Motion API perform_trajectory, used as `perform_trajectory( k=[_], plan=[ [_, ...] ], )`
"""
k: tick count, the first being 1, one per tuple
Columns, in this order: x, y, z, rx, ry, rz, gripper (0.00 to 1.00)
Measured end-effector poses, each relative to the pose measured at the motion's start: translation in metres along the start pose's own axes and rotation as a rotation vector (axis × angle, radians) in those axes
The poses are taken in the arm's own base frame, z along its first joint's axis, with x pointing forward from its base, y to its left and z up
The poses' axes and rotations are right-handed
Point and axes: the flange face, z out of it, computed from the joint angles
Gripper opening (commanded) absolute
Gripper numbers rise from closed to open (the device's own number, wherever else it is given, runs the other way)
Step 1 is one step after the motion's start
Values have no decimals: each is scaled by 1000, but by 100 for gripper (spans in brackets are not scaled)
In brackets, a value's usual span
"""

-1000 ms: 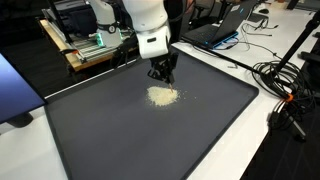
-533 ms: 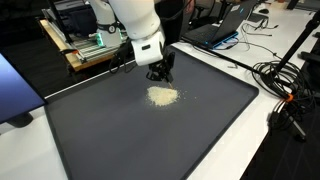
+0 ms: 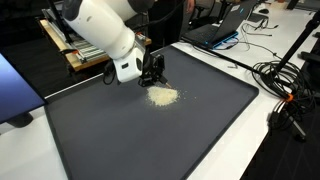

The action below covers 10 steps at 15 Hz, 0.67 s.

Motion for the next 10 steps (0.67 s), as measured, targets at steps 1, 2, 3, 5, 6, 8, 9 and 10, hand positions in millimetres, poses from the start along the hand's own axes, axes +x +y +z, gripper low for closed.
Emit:
perform_trajectory(
  k=[1,2,3,5,6,8,9,10],
  plan=[
    [-4,7,1,31,13,14,3],
    [-8,16,2,61,32,32,3],
    [-12,24,2,88,56,52,3],
    [-20,41,1,141,110,98,3],
    [-24,50,0,163,138,123,3],
    [-31,66,-2,194,186,172,3],
    [-35,72,-2,203,205,196,3],
    [-39,78,-1,212,221,219,3]
  ],
)
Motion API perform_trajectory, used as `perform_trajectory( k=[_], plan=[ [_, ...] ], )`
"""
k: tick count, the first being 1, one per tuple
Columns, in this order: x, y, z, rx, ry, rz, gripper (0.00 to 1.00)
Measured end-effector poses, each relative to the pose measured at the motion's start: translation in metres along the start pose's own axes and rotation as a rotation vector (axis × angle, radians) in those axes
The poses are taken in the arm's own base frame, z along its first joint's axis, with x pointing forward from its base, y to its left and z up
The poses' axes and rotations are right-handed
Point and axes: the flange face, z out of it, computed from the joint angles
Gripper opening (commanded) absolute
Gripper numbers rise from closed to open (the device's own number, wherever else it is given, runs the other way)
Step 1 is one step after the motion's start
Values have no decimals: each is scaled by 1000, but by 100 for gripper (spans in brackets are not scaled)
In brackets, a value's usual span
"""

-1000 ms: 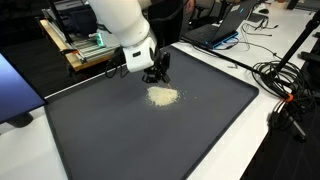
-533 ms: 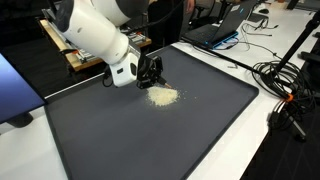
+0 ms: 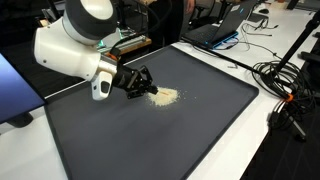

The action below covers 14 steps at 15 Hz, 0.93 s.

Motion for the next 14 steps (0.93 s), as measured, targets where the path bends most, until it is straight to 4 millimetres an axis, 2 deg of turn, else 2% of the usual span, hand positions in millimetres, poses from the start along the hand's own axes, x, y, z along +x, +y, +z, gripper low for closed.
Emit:
perform_trajectory(
  k=[7,14],
  plan=[
    [-20,28,-6,20,88,127,3],
    [-37,30,-2,-34,152,195,3]
  ],
)
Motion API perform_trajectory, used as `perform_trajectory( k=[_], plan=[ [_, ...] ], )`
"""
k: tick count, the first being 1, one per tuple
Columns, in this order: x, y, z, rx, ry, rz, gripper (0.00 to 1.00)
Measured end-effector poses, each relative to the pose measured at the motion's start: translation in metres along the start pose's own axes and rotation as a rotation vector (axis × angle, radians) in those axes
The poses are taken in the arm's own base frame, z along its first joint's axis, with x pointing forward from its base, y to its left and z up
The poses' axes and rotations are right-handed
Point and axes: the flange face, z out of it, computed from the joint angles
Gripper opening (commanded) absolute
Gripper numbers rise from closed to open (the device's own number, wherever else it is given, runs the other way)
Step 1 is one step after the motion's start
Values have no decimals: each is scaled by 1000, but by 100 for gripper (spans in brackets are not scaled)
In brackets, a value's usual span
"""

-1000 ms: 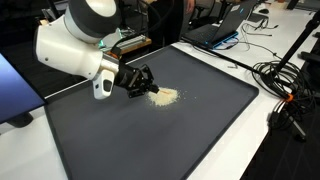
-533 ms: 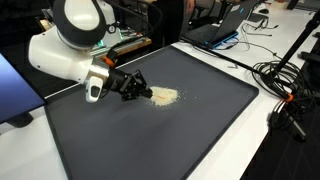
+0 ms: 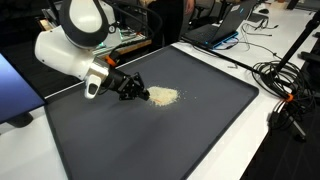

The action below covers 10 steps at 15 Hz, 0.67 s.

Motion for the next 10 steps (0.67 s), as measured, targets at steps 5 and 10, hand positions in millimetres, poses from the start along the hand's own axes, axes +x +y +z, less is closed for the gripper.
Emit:
perform_trajectory(
  k=[5,10],
  plan=[
    [-17,-5,-11,-64,60,31,3],
    [-39,-26,-30,-120,116,37,3]
  ],
)
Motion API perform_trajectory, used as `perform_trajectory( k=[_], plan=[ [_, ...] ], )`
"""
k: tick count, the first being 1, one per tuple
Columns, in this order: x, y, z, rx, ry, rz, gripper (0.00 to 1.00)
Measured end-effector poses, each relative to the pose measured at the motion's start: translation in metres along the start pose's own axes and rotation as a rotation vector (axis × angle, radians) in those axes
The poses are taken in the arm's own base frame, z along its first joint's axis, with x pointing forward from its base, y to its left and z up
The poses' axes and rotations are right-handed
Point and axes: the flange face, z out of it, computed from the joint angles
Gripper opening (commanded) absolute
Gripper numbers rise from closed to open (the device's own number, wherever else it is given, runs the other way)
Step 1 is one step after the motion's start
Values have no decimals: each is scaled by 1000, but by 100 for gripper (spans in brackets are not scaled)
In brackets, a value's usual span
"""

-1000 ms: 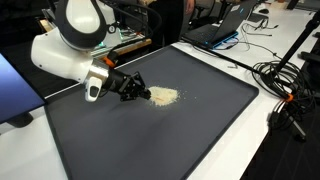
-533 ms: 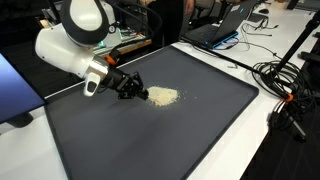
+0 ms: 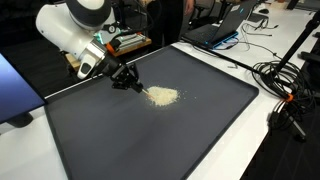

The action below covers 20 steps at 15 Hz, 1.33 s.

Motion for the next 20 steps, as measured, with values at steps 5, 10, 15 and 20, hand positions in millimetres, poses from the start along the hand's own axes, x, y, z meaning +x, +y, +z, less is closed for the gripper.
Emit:
perform_trajectory(
  k=[5,10,15,20],
  plan=[
    [-23,-33,-24,-60,50,-46,3],
    [-53,-72,-36,-176,59,-181,3],
    [-84,-107,-39,-294,15,-386,3],
    [-110,-144,-23,-406,-55,-608,3]
  ],
)
